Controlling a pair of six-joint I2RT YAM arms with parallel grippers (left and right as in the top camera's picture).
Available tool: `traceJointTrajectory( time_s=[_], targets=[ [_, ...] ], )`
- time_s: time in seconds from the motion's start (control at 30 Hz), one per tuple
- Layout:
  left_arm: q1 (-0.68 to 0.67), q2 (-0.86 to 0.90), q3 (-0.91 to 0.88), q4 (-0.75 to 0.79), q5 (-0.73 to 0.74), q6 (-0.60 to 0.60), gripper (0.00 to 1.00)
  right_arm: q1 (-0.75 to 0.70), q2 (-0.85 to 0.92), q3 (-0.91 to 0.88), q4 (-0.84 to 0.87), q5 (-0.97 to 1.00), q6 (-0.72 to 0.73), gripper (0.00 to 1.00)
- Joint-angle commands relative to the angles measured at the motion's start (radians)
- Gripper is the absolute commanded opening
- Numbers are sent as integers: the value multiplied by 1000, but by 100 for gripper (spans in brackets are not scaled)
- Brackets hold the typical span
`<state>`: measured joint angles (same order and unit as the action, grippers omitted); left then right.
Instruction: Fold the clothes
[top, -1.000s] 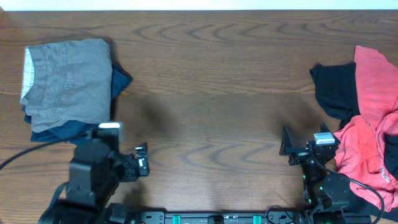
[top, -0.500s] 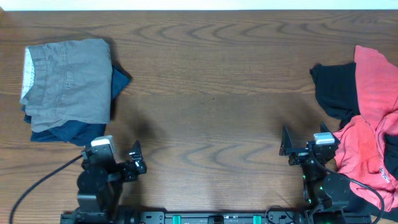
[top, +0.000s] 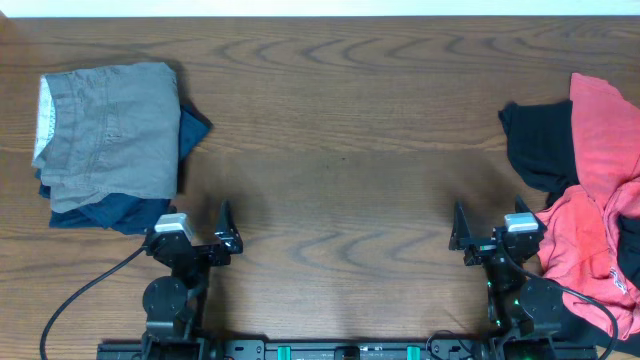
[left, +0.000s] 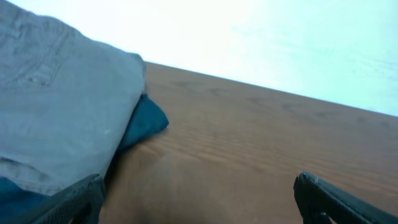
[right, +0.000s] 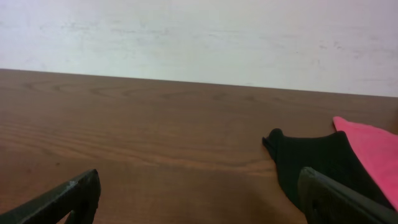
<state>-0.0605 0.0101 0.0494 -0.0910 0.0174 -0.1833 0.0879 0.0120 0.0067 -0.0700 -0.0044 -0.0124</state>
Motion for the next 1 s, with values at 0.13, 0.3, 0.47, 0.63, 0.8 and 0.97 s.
traceJointTrajectory(
  time_s=[0.13, 0.3, 0.47, 0.63, 0.8, 0.97],
  targets=[
    [5, -8, -44, 20, -6, -2, 98, -23, -7, -1, -3, -3, -11, 99],
    [5, -8, -45, 21, -7, -2, 98, -23, -7, -1, -3, -3, -11, 99],
    [5, -9, -45, 23, -7, -2, 98, -23, -7, -1, -3, -3, -11, 99],
    [5, -9, -45, 23, -7, -2, 98, -23, -7, -1, -3, -3, -11, 99],
    [5, -9, -45, 23, -7, -2, 98, -23, -7, -1, -3, -3, -11, 99],
    [5, -8, -45, 22, -7, -2, 98, -23, -7, -1, -3, -3, -11, 99]
  ],
)
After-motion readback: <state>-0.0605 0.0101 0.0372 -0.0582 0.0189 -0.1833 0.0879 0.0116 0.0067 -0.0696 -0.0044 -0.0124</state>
